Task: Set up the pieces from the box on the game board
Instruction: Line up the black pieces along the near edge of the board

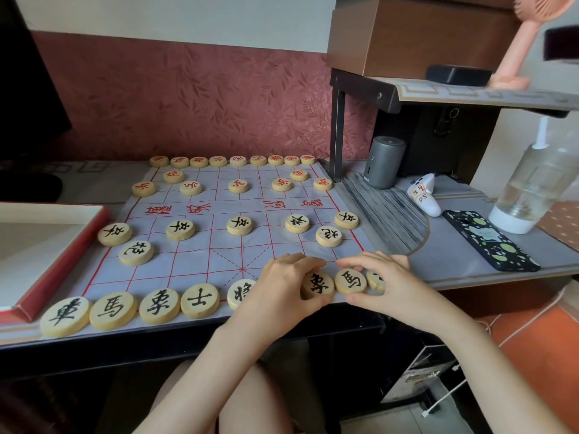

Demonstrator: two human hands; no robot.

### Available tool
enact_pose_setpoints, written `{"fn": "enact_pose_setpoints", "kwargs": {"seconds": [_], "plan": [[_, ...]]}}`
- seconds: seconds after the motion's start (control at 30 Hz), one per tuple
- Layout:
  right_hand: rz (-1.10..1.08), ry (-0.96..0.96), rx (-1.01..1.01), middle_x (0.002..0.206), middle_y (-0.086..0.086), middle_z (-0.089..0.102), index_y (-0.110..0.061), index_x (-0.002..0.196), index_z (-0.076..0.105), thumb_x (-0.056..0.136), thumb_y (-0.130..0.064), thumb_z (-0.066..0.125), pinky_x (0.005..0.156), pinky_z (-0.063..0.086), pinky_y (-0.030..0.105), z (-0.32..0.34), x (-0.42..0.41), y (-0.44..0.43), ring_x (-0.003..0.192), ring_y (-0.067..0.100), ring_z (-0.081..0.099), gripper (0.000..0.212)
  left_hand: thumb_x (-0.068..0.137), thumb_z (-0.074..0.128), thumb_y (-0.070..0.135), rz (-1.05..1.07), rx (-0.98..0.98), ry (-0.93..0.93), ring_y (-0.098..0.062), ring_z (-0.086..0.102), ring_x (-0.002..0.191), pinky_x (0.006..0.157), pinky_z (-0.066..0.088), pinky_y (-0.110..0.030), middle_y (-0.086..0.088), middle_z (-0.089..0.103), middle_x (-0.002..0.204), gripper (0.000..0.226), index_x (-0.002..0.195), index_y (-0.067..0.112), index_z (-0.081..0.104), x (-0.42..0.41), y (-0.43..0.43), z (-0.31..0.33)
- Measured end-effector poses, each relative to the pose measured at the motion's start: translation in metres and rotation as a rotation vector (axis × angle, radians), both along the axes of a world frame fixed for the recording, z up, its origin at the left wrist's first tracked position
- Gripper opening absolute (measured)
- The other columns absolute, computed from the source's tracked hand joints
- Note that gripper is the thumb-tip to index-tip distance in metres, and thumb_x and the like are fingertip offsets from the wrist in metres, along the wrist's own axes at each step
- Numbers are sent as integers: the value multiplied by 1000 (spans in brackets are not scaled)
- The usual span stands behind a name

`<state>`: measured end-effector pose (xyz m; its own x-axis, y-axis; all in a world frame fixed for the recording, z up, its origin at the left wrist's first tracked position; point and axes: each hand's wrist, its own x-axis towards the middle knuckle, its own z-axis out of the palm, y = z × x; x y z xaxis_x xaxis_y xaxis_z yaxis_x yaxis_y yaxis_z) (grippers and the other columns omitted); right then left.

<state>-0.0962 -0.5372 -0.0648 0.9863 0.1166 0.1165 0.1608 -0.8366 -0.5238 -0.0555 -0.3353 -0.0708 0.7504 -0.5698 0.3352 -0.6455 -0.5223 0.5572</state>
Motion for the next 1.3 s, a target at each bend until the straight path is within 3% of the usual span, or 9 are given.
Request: {"fn": "enact_pose_setpoints", "kwargs": {"seconds": [0.3, 0.43, 0.53, 0.63, 0.77, 1.03, 1.2, 1.3], "plan": [[-35, 11, 53, 115, -30, 47, -50, 120, 49, 74, -43, 73, 96, 25, 21, 2, -5, -8, 114, 1, 28, 52, 75, 69, 44, 3, 32, 0, -13, 49, 115, 101, 37, -30, 5, 55, 123, 56, 125, 25, 54, 2, 0, -1], [-69, 9, 81, 120, -22, 51, -53, 118, 51, 73, -45, 72, 97, 27, 22, 6, -11, -34, 121, 3, 38, 50, 83, 62, 38, -15, 91, -88, -12, 47, 116, 98, 26, -22, 9, 55, 125, 42, 122, 24, 56, 2, -12, 2], [-62, -5, 87, 116, -23, 54, -46, 113, 55, 70, -49, 71, 103, 31, 26, 4, -13, -45, 117, -1, 44, 46, 85, 56, 36, -92, 122, -125, -14, 50, 114, 99, 30, -26, 8, 59, 123, 36, 117, 22, 60, 0, -22, 2], [-86, -36, 111, 108, -19, 53, -38, 104, 59, 62, -54, 71, 91, 37, 16, -1, -12, -46, 105, 0, 50, 46, 83, 44, 40, -150, 147, -158, -16, 55, 107, 96, 41, -32, 8, 63, 117, 40, 110, 20, 64, -4, -26, -4], [-127, -94, 87, 95, -11, 56, -33, 95, 60, 67, -35, 80, 79, 34, 4, -5, -8, -45, 94, 0, 49, 35, 82, 38, 39, -154, 164, -161, -17, 58, 105, 93, 45, -32, 6, 66, 114, 44, 105, 17, 67, -3, -26, -7], [-50, 72, 118, 128, -24, 48, -49, 127, 46, 83, -24, 67, 113, 26, 31, -2, -13, -53, 125, -1, 40, 54, 85, 43, 34, -145, 146, -149, -12, 57, 106, 98, 39, -23, 8, 64, 118, 37, 111, 20, 65, -4, -24, -10], [-138, -32, 132, 104, -24, 49, -45, 113, 52, 57, -62, 69, 95, 34, 22, -4, -10, -43, 107, 0, 47, 61, 84, 39, 37, -141, 148, -148, -12, 57, 106, 97, 37, -21, 8, 64, 118, 40, 110, 20, 65, -4, -25, -11], [-139, -53, 138, 97, -18, 52, -42, 107, 54, 61, -52, 75, 88, 36, 21, -9, -5, -44, 99, 4, 49, 52, 85, 45, 34, -140, 133, -148, -13, 57, 107, 97, 37, -22, 7, 63, 119, 36, 111, 19, 65, -4, -24, -12]]}}
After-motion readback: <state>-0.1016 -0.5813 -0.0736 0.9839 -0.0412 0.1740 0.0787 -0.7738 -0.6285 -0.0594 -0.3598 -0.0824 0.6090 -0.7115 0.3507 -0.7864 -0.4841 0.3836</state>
